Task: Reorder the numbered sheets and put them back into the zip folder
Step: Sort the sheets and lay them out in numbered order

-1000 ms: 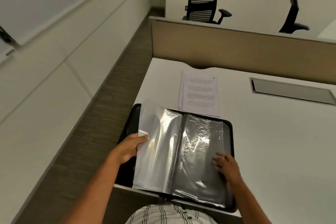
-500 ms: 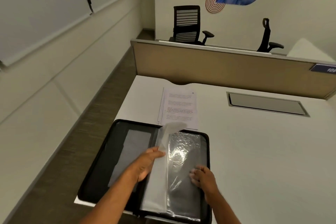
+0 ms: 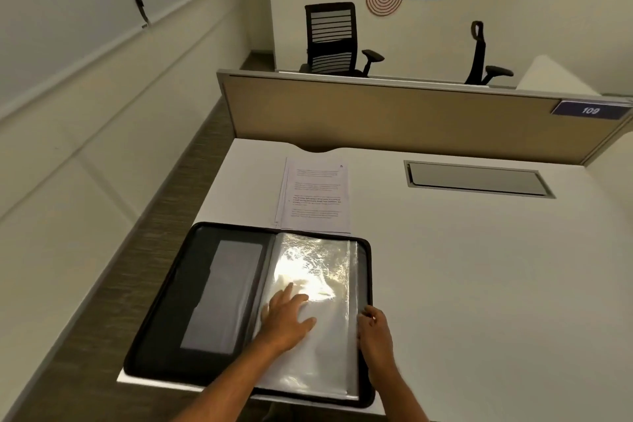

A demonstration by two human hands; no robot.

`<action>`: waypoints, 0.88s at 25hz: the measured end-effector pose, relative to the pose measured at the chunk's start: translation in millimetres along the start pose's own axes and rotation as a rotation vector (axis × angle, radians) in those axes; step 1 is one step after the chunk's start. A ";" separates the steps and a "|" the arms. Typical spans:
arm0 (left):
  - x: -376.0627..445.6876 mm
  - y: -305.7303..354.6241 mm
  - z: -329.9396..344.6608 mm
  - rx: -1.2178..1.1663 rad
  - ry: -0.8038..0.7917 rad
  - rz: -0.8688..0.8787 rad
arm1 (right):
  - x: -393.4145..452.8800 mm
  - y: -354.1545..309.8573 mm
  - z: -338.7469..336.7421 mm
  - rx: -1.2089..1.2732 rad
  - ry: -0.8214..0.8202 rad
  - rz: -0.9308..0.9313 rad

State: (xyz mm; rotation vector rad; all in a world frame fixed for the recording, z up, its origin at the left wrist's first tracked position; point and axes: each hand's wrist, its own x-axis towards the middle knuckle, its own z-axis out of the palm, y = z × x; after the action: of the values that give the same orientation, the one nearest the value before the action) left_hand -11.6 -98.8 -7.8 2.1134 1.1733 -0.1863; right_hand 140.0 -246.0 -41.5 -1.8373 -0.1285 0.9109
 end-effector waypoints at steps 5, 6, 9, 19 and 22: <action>-2.7 -22.4 -0.8 -0.116 0.112 -0.022 | -1.4 8.8 8.7 -0.237 0.042 -0.261; -3.2 -23.6 -1.0 -0.102 0.091 -0.005 | -1.7 12.5 11.8 -0.319 0.058 -0.303; -2.8 -26.7 -3.8 0.014 0.062 0.059 | -1.8 12.1 27.1 -0.505 0.124 -0.387; 77.1 -40.0 -82.8 -0.205 -0.009 0.093 | 37.9 -47.3 83.7 -0.468 0.179 -0.497; 124.0 -34.2 -115.2 -0.311 0.110 0.077 | 67.8 -81.9 96.6 -0.419 0.153 -0.454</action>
State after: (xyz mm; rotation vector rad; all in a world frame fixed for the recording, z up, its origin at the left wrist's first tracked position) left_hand 10.1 72.0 6.5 1.9073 1.1019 0.1416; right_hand 151.8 -103.6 -26.2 -2.1288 -0.6531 0.4417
